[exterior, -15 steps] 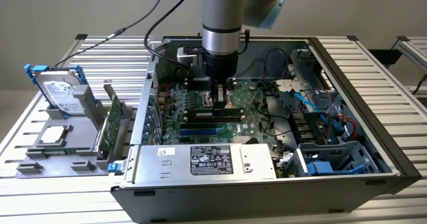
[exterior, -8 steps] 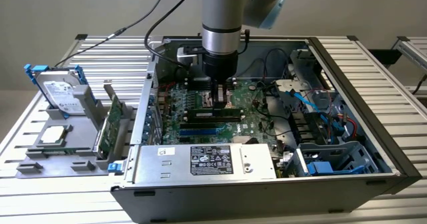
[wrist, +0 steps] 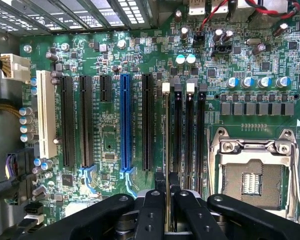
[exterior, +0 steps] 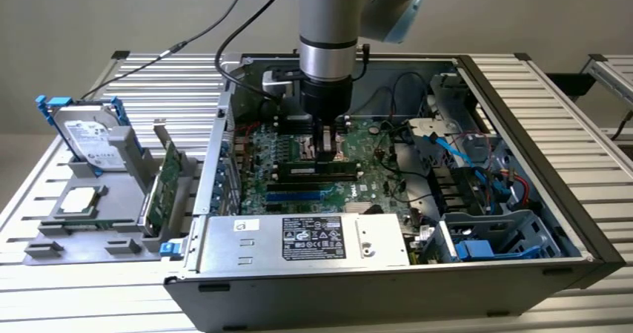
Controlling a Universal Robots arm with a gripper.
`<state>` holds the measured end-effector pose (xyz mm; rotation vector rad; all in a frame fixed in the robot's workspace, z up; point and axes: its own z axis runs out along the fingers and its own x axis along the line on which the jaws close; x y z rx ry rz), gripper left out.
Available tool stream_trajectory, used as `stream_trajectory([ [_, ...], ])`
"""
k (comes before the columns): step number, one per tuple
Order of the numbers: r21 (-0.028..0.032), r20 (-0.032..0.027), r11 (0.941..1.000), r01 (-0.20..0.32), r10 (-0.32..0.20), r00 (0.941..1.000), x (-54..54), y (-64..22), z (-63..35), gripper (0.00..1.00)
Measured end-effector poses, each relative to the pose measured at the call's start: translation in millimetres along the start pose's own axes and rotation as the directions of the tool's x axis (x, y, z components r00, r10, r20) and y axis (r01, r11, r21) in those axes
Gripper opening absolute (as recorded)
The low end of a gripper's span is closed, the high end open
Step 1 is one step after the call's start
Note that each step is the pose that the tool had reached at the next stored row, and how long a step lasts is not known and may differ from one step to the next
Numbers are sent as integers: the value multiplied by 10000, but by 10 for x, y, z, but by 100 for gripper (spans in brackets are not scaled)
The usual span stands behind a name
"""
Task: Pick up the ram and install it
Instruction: 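Insert the ram into the slot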
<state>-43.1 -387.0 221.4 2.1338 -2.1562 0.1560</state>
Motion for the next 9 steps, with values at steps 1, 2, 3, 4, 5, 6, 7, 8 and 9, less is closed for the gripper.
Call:
stream_trajectory([
  [1,2,-7,10000,9,-9,10000,-3,0,1,14],
  [2,2,-14,10000,18,-18,10000,-6,0,2,14],
  [3,4,-19,10000,29,-29,10000,-9,0,3,14],
  [4,5,-26,10000,38,-38,10000,-11,0,5,14],
  [5,5,-36,10000,45,-45,10000,-13,0,9,14],
  [6,5,-45,10000,53,-53,10000,-16,0,14,14],
  [7,5,-50,10000,61,-61,10000,-18,0,20,14],
  [8,8,-53,10000,68,-68,10000,-21,0,26,14],
  [9,11,-54,10000,76,-76,10000,-24,0,32,14],
])
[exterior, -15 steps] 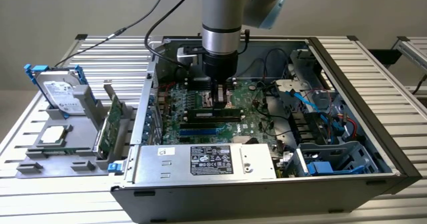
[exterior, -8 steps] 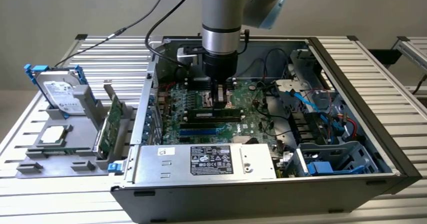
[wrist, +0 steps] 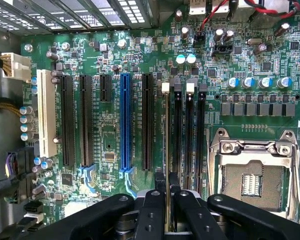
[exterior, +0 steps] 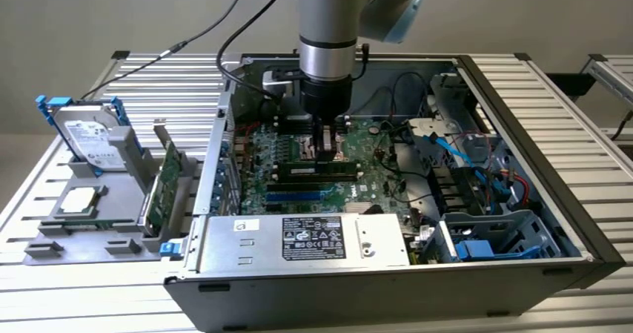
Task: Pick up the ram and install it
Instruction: 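Insert the ram into the slot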
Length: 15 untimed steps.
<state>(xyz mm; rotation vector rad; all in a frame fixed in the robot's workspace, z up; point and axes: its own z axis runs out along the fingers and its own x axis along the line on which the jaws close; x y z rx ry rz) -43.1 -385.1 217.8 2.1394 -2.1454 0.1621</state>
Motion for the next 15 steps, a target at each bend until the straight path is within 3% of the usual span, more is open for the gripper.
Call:
stream_trajectory([
  [6,5,-13,10000,18,-18,10000,-6,0,0,14],
  [8,20,9,10000,15,-15,10000,-8,-2,-11,14],
  [15,4,-27,10000,18,-18,10000,18,2,-159,14],
])
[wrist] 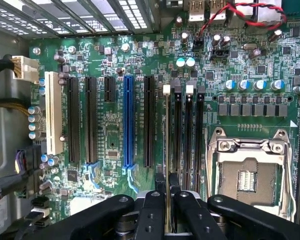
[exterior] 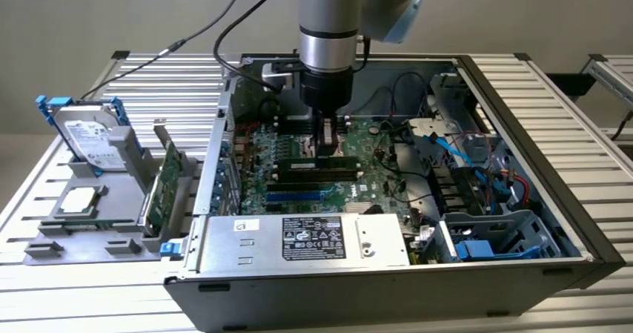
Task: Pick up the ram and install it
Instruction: 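Insert the ram into the slot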
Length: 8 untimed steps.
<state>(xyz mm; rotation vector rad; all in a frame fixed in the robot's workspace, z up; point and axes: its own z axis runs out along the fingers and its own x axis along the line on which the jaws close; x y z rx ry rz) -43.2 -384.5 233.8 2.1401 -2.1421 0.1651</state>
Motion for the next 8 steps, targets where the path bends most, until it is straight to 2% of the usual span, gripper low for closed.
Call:
stream_trajectory([
  [5,1,-4,10000,0,0,10000,3,0,-18,14],
  [8,0,-7,10000,0,0,10000,-4,0,25,14],
])
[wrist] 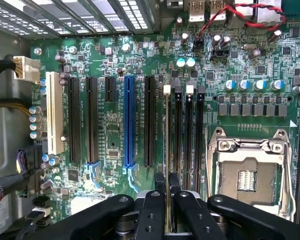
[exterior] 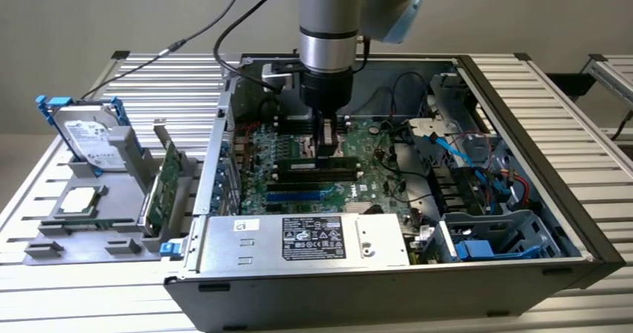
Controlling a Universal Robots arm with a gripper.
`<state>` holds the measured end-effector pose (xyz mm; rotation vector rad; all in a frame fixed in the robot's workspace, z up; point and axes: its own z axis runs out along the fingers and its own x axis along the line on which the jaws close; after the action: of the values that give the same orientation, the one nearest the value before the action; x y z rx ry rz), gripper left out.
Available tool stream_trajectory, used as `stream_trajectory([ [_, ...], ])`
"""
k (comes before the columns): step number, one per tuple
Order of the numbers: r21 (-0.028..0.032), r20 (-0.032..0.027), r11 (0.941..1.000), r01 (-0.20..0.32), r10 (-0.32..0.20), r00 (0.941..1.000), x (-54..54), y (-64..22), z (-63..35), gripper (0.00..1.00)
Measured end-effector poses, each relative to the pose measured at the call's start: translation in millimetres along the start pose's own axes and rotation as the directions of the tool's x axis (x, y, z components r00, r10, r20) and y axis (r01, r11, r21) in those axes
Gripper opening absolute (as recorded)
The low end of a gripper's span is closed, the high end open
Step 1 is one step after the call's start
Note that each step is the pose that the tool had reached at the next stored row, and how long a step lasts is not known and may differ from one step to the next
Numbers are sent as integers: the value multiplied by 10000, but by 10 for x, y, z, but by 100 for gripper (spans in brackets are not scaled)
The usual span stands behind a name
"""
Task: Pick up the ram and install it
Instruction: 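Insert the ram into the slot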
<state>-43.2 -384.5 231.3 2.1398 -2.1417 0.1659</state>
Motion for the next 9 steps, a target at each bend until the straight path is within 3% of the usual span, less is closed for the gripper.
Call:
stream_trajectory([
  [5,0,1,10000,0,0,10000,-12,0,77,14],
  [9,-2,-2,10000,0,0,10000,-12,0,82,14],
])
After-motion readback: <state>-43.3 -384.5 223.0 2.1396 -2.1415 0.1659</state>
